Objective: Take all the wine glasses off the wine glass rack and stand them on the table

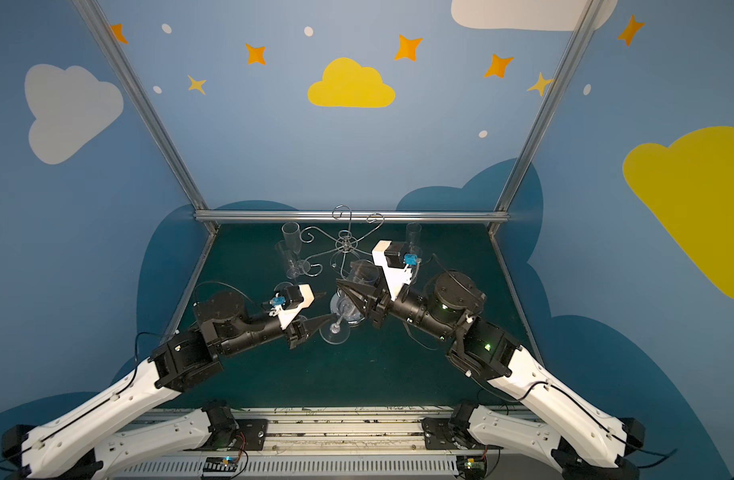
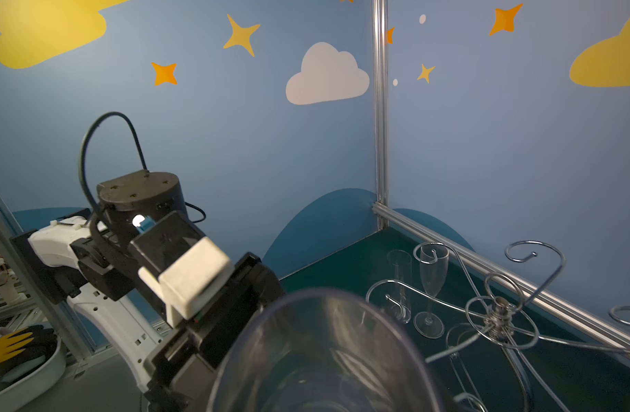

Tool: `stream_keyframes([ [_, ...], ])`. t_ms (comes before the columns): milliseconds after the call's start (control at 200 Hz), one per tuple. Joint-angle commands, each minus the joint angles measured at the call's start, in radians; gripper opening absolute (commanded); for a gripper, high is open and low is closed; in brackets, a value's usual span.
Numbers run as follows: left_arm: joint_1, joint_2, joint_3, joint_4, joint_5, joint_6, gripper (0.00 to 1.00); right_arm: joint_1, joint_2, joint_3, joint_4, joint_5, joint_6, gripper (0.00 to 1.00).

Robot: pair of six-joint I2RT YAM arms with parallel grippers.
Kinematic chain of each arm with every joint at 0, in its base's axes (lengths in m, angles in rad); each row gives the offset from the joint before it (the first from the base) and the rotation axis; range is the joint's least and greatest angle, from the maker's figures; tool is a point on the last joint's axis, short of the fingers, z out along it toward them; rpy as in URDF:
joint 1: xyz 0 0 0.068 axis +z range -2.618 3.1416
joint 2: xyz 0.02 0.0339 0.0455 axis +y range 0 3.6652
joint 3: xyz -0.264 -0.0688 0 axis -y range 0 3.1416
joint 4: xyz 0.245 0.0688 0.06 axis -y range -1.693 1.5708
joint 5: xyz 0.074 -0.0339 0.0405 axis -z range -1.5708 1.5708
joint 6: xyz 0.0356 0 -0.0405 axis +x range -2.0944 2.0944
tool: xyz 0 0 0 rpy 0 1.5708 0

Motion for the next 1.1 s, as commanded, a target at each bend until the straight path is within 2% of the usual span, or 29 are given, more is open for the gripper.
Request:
stream_keyframes([
  [0,-0.001,-0.042,-0.023,0.034,-0.041,-0.031,0.6,-0.001,-0.074,-0.033,-0.03,0.077,-0.05,0.28],
  [300,-0.002,-0.118,-0.084,0.056,-0.127,-0.071,0.66,-0.016,-0.292,-0.377,-0.006,0.365,-0.142,0.26],
  [395,-0.002,-0.125,-0.088,0.051,-0.138,-0.08,0.67,-0.043,-0.325,-0.486,0.056,0.405,-0.162,0.25],
  [576,-0.002,-0.123,-0.084,0.049,-0.149,-0.097,0.66,-0.138,-0.315,-0.675,0.248,0.403,-0.185,0.27],
  [701,-0.001,-0.118,-0.082,0.048,-0.159,-0.105,0.66,-0.243,-0.257,-0.74,0.367,0.345,-0.178,0.26],
  [881,-0.002,-0.106,-0.077,0.049,-0.17,-0.112,0.66,-0.375,-0.149,-0.741,0.475,0.228,-0.189,0.26],
  [1091,-0.002,-0.088,-0.065,0.047,-0.176,-0.113,0.66,-0.48,-0.04,-0.653,0.438,0.146,-0.183,0.26],
])
